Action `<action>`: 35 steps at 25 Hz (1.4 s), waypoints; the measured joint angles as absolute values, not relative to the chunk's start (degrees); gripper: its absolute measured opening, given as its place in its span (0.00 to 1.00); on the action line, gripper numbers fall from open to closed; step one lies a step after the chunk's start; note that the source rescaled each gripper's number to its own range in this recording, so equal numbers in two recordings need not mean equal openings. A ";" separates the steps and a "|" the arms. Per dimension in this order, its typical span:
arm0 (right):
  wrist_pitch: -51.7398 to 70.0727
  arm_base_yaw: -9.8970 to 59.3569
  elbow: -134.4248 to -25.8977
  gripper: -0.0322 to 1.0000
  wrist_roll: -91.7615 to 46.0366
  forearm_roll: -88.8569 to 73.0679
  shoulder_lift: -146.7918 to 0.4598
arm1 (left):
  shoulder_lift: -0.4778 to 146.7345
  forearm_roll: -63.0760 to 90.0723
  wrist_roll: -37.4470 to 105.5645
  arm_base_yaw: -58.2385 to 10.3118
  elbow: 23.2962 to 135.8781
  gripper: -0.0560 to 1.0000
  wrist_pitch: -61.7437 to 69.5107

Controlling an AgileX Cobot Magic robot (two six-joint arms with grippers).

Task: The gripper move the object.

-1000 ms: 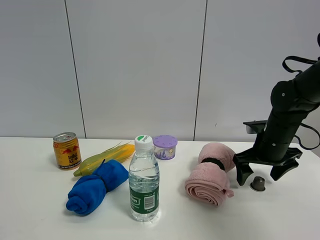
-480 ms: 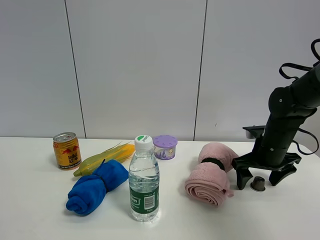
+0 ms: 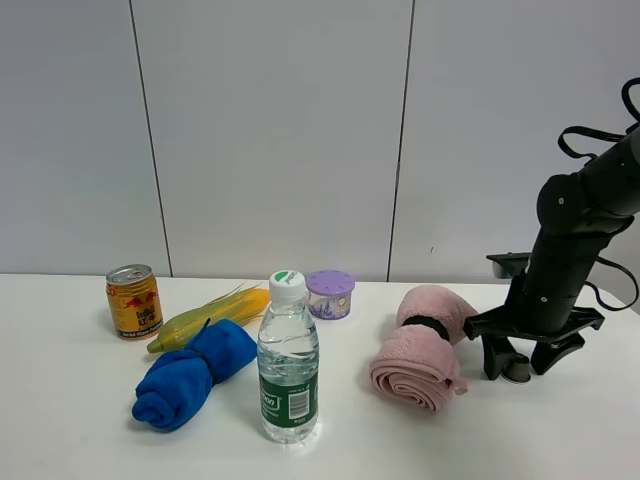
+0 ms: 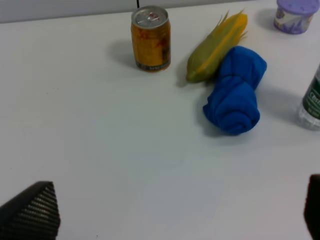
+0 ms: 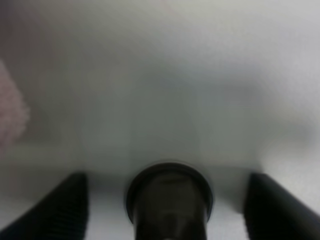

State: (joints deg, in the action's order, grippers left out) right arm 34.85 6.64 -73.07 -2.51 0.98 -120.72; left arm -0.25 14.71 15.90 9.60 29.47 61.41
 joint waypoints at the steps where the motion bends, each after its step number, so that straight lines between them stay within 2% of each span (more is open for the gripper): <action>1: 34.95 6.64 -73.07 0.45 -2.03 0.84 -120.72 | -0.25 14.71 15.90 9.60 29.47 1.00 61.41; 4: 35.06 6.64 -73.07 0.19 -0.84 0.57 -120.72 | -0.25 14.71 15.90 9.60 29.47 1.00 61.41; 5: 35.19 6.64 -73.07 0.18 -0.55 0.57 -120.72 | -0.25 14.71 15.90 9.60 29.47 1.00 61.41; 7: 35.70 6.64 -73.27 0.03 -0.49 0.57 -120.55 | -0.25 14.71 15.90 9.60 29.47 1.00 61.41; 13: 40.18 6.64 -73.34 0.04 -0.76 0.57 -117.97 | -0.25 14.71 15.90 9.60 29.47 1.00 61.41; 18: 45.31 6.64 -73.34 0.04 -2.93 0.00 -109.19 | -0.25 14.71 15.90 9.60 29.47 1.00 61.41; 22: 47.38 7.48 -73.34 0.04 -9.78 -4.73 -100.91 | -0.25 14.71 15.90 9.60 29.47 1.00 61.41; 28: 46.76 15.81 -74.96 0.04 -15.20 -9.55 -95.38 | -0.25 14.71 15.90 9.60 29.47 1.00 61.41; 35: 45.15 24.92 -88.05 0.04 -12.24 -9.25 -102.97 | -0.25 14.71 15.90 9.60 29.47 1.00 61.41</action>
